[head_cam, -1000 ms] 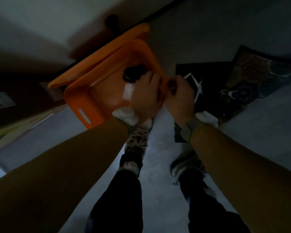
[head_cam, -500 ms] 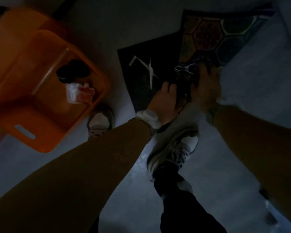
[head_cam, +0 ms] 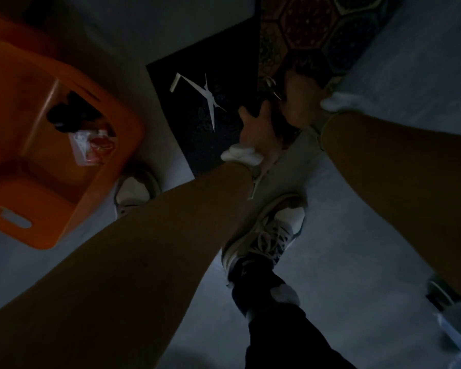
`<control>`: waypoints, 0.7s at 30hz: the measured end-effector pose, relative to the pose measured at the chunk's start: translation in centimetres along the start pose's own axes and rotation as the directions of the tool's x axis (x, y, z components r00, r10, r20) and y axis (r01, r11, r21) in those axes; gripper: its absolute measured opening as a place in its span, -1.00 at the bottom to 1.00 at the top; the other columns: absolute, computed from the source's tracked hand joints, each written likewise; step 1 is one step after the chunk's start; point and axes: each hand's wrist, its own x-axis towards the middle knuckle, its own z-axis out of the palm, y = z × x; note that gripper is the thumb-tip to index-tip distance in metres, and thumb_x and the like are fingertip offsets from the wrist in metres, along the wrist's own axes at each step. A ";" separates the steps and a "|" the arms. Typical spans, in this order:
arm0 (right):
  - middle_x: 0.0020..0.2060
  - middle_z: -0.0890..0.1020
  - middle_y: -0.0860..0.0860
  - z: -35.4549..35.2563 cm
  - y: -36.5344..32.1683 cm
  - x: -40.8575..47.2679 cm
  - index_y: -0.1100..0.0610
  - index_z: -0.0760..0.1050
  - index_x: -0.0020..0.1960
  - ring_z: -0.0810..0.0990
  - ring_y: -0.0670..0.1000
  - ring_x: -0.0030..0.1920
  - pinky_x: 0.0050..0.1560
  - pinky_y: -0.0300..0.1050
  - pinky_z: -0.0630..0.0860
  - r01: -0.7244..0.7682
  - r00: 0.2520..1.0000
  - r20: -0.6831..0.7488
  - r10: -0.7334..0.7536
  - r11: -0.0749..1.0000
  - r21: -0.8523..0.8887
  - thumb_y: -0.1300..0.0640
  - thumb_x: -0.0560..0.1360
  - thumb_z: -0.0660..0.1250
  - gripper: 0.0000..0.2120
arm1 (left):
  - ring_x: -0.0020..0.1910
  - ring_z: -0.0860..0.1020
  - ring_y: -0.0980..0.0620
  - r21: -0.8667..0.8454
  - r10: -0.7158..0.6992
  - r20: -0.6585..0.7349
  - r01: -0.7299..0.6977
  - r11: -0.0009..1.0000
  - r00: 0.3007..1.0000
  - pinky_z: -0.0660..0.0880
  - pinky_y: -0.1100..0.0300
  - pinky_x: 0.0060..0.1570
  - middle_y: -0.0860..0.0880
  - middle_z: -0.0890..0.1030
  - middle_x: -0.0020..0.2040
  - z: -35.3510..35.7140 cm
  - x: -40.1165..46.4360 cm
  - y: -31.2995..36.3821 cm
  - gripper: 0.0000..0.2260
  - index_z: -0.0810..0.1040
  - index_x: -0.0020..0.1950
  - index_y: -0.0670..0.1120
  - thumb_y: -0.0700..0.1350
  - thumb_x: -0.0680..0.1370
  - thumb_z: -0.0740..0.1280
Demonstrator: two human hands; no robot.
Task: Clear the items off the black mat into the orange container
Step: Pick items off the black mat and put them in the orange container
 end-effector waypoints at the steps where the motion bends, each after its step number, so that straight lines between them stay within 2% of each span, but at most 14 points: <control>1: 0.20 0.56 0.31 0.0 0.1 -0.3 0.29 0.42 0.34 0.57 0.30 0.19 0.15 0.08 0.50 -0.011 1.000 -0.016 0.011 0.999 0.032 0.15 0.60 0.26 -0.64 | 0.11 0.54 -0.36 0.001 0.020 -0.005 -0.020 1.000 1.000 0.46 0.08 -0.03 -0.26 0.28 0.42 -0.6 -0.4 0.0 -0.50 0.38 0.44 0.01 0.07 0.54 0.39; 4: 0.21 0.58 0.28 -0.4 0.0 -1.3 0.27 0.44 0.34 0.57 0.26 0.20 0.18 0.08 0.48 -0.116 0.984 -0.120 0.131 0.985 0.132 0.12 0.60 0.26 -0.64 | 0.12 0.54 -0.35 -0.007 0.058 -0.008 -0.058 0.998 0.998 0.58 -0.04 0.02 -0.27 0.34 0.37 -3.5 -1.7 -0.7 -0.46 0.35 0.41 -0.09 0.05 0.52 0.44; 6: 0.29 0.55 0.24 -0.7 -0.7 -2.6 0.24 0.41 0.41 0.53 0.22 0.28 0.26 0.05 0.45 -0.165 0.966 -0.166 0.197 0.968 0.189 0.07 0.61 0.27 -0.57 | 0.17 0.53 -0.30 -0.023 0.080 -0.035 -0.081 0.996 0.996 0.55 0.03 0.05 -0.26 0.41 0.31 -5.7 -2.6 -1.5 -0.44 0.34 0.41 -0.14 0.03 0.52 0.46; 8: 0.31 0.54 0.23 -0.6 -1.1 -4.1 0.25 0.35 0.47 0.53 0.24 0.29 0.28 0.06 0.46 -0.116 0.979 -0.128 0.161 0.947 0.301 0.03 0.60 0.30 -0.49 | 0.23 0.50 -0.26 -0.066 0.085 -0.049 -0.088 0.994 0.995 0.48 0.10 0.05 -0.25 0.45 0.28 -7.3 -3.7 -2.0 -0.44 0.34 0.43 -0.15 0.01 0.53 0.46; 11: 0.17 0.62 0.21 -0.8 -3.6 -7.2 0.25 0.43 0.34 0.59 0.24 0.17 0.05 -0.11 0.48 -0.066 0.983 -0.135 0.122 0.929 0.365 0.05 0.56 0.33 -0.57 | 0.22 0.50 -0.22 -0.112 0.080 -0.055 -0.086 0.990 0.995 0.52 0.02 0.12 -0.24 0.48 0.26 -10.6 -5.9 -2.3 -0.48 0.34 0.42 -0.12 0.04 0.57 0.42; 13: 0.11 0.66 0.18 -1.2 -7.7 -9.5 0.23 0.46 0.31 0.63 0.20 0.11 -0.02 -0.20 0.48 0.003 0.985 -0.159 0.072 0.902 0.431 0.08 0.55 0.36 -0.62 | 0.11 0.50 -0.18 -0.132 0.092 -0.085 -0.103 0.986 0.992 0.51 0.05 0.06 -0.21 0.50 0.20 -14.2 -7.3 -3.2 -0.55 0.37 0.35 -0.13 0.05 0.58 0.41; 14: 0.07 0.67 0.18 -1.3 -8.7 -10.5 0.24 0.46 0.29 0.66 0.19 0.05 -0.04 -0.12 0.57 0.022 0.987 -0.151 0.054 0.886 0.464 0.10 0.56 0.37 -0.63 | 0.06 0.50 -0.16 -0.146 0.109 -0.103 -0.123 0.982 0.989 0.49 0.07 0.00 -0.20 0.51 0.16 -14.7 -7.7 -3.3 -0.59 0.38 0.30 -0.13 0.04 0.58 0.40; 16: -0.08 0.67 0.20 -1.7 -11.4 -11.8 0.26 0.43 0.19 0.71 0.19 -0.16 -0.19 0.07 0.68 0.042 0.991 -0.128 0.028 0.854 0.518 0.11 0.57 0.36 -0.71 | 0.06 0.53 -0.15 -0.167 0.115 -0.133 -0.137 0.976 0.984 0.47 0.11 -0.06 -0.19 0.54 0.11 -17.1 -8.6 -4.1 -0.61 0.40 0.28 -0.13 0.04 0.59 0.40; 18: -0.13 0.67 0.16 -2.3 -13.1 -12.7 0.23 0.40 0.13 0.71 0.16 -0.28 -0.32 0.11 0.68 0.044 0.992 -0.124 0.030 0.834 0.550 0.11 0.59 0.35 -0.76 | 0.04 0.54 -0.07 -0.168 0.108 -0.175 -0.138 0.976 0.979 0.44 0.31 -0.08 -0.17 0.55 0.12 -18.7 -9.3 -4.4 -0.61 0.41 0.30 -0.11 0.07 0.59 0.38; 19: -0.11 0.68 0.13 -2.6 -15.1 -13.1 0.22 0.40 0.15 0.71 0.15 -0.26 -0.30 0.11 0.69 0.054 0.991 -0.129 0.019 0.841 0.539 0.10 0.59 0.34 -0.76 | 0.02 0.52 -0.01 -0.167 0.097 -0.222 -0.136 0.977 0.970 0.37 0.43 -0.10 -0.15 0.55 0.12 -20.4 -10.0 -4.9 -0.61 0.42 0.30 -0.09 0.08 0.59 0.38; 21: -0.01 0.70 0.12 -3.0 -19.5 -13.4 0.19 0.44 0.23 0.72 0.16 -0.11 -0.12 0.13 0.69 0.089 0.988 -0.151 -0.013 0.855 0.511 0.09 0.60 0.31 -0.74 | 0.00 0.51 0.05 -0.168 0.078 -0.334 -0.141 0.976 0.939 0.30 0.49 -0.14 -0.10 0.54 0.09 -23.6 -11.1 -6.4 -0.63 0.44 0.26 -0.08 0.10 0.58 0.38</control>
